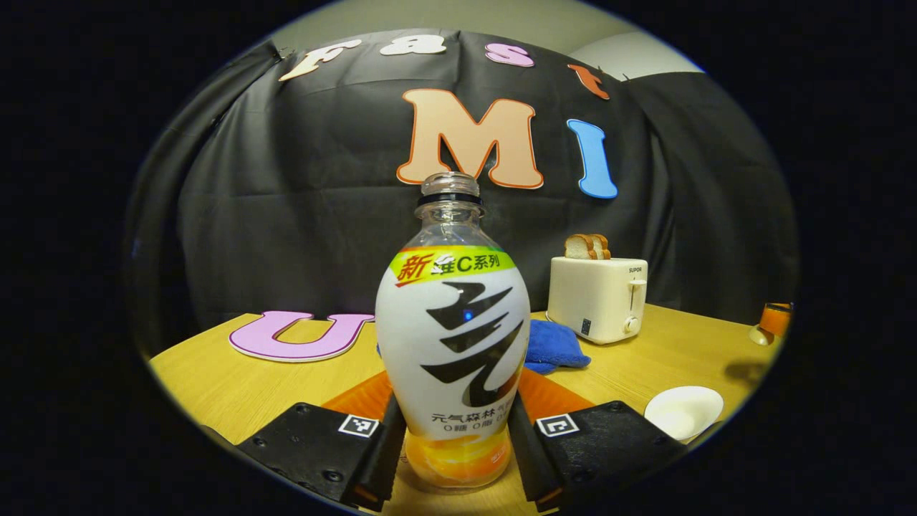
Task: Open the teacup lid with one hand, grasp the water bottle and pour water into the teacup with the other hand; after pouring, place the water bottle on the coaster and then close the teacup lid.
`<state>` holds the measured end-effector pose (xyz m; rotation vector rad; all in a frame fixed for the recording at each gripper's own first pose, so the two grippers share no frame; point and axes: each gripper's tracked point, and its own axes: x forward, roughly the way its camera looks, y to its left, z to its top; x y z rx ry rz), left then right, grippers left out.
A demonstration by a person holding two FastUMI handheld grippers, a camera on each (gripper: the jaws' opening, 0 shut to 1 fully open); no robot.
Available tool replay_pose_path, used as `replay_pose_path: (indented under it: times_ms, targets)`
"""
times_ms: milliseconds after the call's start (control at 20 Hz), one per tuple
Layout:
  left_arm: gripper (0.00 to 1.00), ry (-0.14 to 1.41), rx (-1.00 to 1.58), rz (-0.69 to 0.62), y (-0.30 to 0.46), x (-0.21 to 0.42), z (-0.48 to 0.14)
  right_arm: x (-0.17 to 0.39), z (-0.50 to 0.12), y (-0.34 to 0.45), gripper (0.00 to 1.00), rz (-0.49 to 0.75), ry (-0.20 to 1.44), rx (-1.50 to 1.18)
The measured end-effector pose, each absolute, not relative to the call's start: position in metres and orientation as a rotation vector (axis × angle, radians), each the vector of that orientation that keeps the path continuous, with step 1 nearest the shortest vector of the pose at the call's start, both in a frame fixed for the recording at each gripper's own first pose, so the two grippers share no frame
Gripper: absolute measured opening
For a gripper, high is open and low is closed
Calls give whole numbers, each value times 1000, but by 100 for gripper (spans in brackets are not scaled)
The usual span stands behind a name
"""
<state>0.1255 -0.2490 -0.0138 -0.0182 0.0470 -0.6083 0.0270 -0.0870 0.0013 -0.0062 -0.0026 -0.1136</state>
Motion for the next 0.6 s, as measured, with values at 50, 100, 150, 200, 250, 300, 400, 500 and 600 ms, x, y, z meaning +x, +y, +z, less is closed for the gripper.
replay_pose_path:
  times_ms: [50,100,150,200,250,300,400,500,600]
  targets:
    - [64,50,-12,-607,-250,126,-15,27,2,-87,33,-114,-2,-6]
    - [64,54,-6,-607,-250,126,-17,27,2,-87,34,-114,-3,-6]
    - [64,60,3,-606,-250,126,-18,27,2,-87,33,-114,-2,-6]
    - [64,65,11,-608,-250,126,-19,27,2,-87,33,-114,-3,-6]
    - [64,70,19,-610,-252,126,-20,27,2,-87,33,-114,-2,-6]
    - [64,78,27,-610,-252,127,-21,26,2,-87,33,-114,-2,-6]
    - [64,85,37,-610,-246,123,-29,26,2,-87,33,-114,-3,-6]
    - [64,85,39,-610,-246,123,-28,27,1,-87,33,-114,-3,-6]
    - [65,92,43,-608,-246,124,-30,26,1,-87,33,-114,-3,-6]
